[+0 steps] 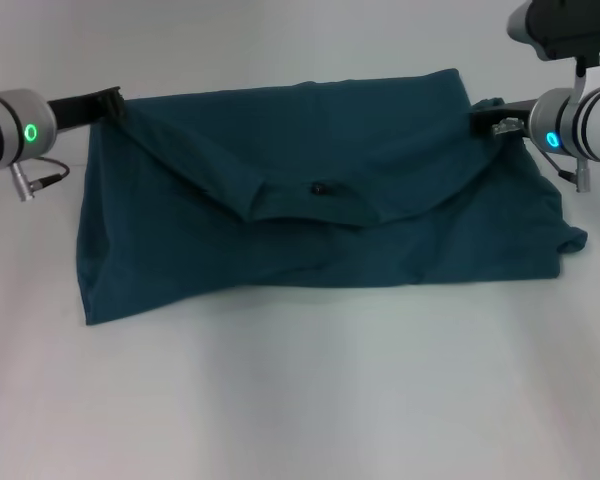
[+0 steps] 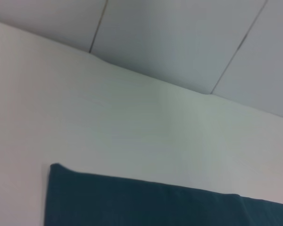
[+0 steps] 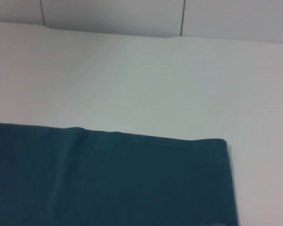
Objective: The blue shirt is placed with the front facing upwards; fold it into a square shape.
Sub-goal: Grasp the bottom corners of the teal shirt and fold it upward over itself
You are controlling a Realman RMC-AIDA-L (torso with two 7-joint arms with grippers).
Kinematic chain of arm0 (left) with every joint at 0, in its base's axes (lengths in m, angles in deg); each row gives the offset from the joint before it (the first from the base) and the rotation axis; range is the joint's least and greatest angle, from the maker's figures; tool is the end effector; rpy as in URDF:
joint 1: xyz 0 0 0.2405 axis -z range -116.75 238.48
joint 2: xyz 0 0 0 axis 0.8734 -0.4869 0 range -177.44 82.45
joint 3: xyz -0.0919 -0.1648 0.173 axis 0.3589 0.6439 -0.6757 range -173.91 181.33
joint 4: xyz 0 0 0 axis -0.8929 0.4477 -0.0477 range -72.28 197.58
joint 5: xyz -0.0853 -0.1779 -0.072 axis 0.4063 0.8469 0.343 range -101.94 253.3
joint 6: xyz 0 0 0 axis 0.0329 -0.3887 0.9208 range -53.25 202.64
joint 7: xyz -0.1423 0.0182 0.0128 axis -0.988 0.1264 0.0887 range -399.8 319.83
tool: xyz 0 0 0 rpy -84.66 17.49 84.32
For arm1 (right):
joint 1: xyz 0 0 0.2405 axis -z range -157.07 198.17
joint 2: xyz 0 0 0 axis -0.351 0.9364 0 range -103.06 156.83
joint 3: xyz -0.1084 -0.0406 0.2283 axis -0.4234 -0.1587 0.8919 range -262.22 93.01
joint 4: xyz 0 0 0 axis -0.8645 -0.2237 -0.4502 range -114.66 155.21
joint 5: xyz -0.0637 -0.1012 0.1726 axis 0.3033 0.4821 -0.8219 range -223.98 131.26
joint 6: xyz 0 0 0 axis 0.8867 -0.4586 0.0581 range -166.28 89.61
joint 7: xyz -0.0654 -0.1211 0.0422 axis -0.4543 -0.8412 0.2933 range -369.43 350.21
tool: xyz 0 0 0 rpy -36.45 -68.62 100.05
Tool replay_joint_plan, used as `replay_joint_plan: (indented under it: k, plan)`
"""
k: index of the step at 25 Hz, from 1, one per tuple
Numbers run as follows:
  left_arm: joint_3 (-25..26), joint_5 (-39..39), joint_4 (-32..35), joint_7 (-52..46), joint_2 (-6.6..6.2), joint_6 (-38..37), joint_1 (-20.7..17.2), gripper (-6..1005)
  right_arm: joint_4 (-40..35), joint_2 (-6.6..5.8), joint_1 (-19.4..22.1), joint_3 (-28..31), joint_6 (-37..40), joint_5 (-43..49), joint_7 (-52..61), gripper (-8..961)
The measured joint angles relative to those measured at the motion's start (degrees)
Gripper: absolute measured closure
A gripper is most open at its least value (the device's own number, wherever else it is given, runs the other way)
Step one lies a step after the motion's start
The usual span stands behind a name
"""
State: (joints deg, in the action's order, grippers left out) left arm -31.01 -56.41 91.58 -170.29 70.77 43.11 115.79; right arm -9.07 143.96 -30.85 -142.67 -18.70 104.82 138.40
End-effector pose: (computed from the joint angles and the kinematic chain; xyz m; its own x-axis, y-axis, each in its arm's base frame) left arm -0.2147 0.5016 0.0263 0.4017 0.5479 0.7338 0.9083 -0.1367 -0.3952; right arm 0.2379 0.4978 0.0221 0.6727 -0.5470 -0.4983 -0.6648 -0.1510 -0.7316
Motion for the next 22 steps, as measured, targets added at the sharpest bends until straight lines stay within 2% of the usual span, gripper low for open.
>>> replay_joint_plan:
  k: [7,22]
  plan:
    - [-1.5,-0.4,-0.6,0.6,-0.18,0.6,1.4,951,0.3,0.14,-0.1,-0.1,-0.1,0.3,0.0,906]
    - [-2.2,-0.6,-1.2,2.0,1.09,1.6,-0.9,940,1.5,0.15,-0.1,-0.3,-1.6,3.0,-0.1,874]
